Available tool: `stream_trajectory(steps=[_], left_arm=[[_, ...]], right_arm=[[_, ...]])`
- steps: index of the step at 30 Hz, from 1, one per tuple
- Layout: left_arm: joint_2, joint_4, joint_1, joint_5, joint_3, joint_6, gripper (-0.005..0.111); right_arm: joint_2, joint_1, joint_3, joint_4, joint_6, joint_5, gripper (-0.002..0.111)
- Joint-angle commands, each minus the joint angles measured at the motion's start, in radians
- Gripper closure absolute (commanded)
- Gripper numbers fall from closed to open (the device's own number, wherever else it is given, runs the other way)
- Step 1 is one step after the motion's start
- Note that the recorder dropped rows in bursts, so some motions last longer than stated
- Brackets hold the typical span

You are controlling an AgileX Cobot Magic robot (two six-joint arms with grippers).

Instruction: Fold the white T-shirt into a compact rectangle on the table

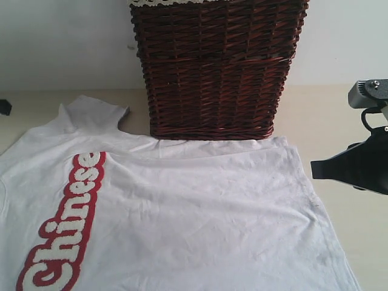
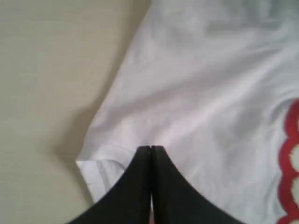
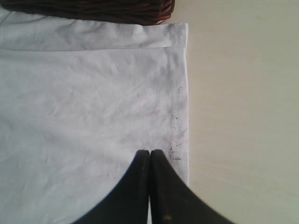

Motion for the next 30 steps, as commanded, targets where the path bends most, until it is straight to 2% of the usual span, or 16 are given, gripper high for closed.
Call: stream_trajectory(steps=[1,3,5,6,7,8,10,11,14,16,17,19,21,24,25,30], left_arm=[[-0.125,-0.129,-0.009,0.170,0.012,0.338,0.107],[-0.136,-0.118,-0.030,0.372,0.065,0.563,0.106],[-0.140,-0.079,-0.052,0.393,0.132,0.593,0.101],[-0.141,-0.049,-0.071,0.324,0.203,0.609,0.085],[-0.141,-0.044,-0.078,0.306,0.235,0.629,0.077],[-0.140,-0.010,-0.092,0.242,0.295,0.698,0.047],[-0.140,0.055,-0.105,0.173,0.354,0.759,0.013],[-0.140,0.073,-0.107,0.142,0.378,0.759,0.002],[-0.140,0.130,-0.107,0.095,0.404,0.829,0.003],[-0.140,0.235,-0.107,0.042,0.404,0.952,0.003],[-0.141,0.358,-0.108,0.026,0.404,0.991,0.003],[-0.141,0.408,-0.108,0.037,0.404,0.989,0.003],[-0.141,0.375,-0.106,0.010,0.404,1.011,0.003],[-0.140,0.207,-0.099,-0.055,0.404,1.263,0.003],[-0.140,0.207,-0.093,-0.070,0.404,1.263,0.003],[-0.089,0.138,0.007,-0.053,0.385,1.436,0.003]], right_arm=[[-0.004,-0.005,0.004,0.000,-0.012,-0.010,0.108],[-0.004,-0.005,0.004,0.000,-0.012,-0.010,0.108],[-0.004,-0.005,0.004,0.000,-0.012,-0.008,0.108],[-0.004,-0.005,0.004,0.000,-0.012,-0.008,0.108],[-0.004,-0.005,0.004,0.000,-0.012,-0.006,0.108],[-0.004,-0.005,0.004,0.000,-0.012,-0.006,0.108],[-0.004,-0.005,0.004,0.000,-0.012,-0.006,0.108],[-0.004,-0.005,0.004,0.000,-0.012,-0.006,0.108],[-0.004,-0.005,0.004,0.000,-0.012,-0.006,0.108],[-0.004,-0.005,0.004,0.000,-0.012,-0.006,0.108],[-0.004,-0.005,0.004,0.000,-0.012,-0.006,0.108],[-0.004,-0.005,0.004,0.000,-0.012,-0.006,0.108],[-0.004,-0.005,0.004,0.000,-0.012,-0.006,0.108],[-0.004,-0.005,0.004,0.000,-0.012,-0.006,0.108],[-0.004,-0.005,0.004,0.000,-0.012,-0.006,0.108],[-0.004,-0.005,0.004,0.000,-0.012,-0.006,0.108]])
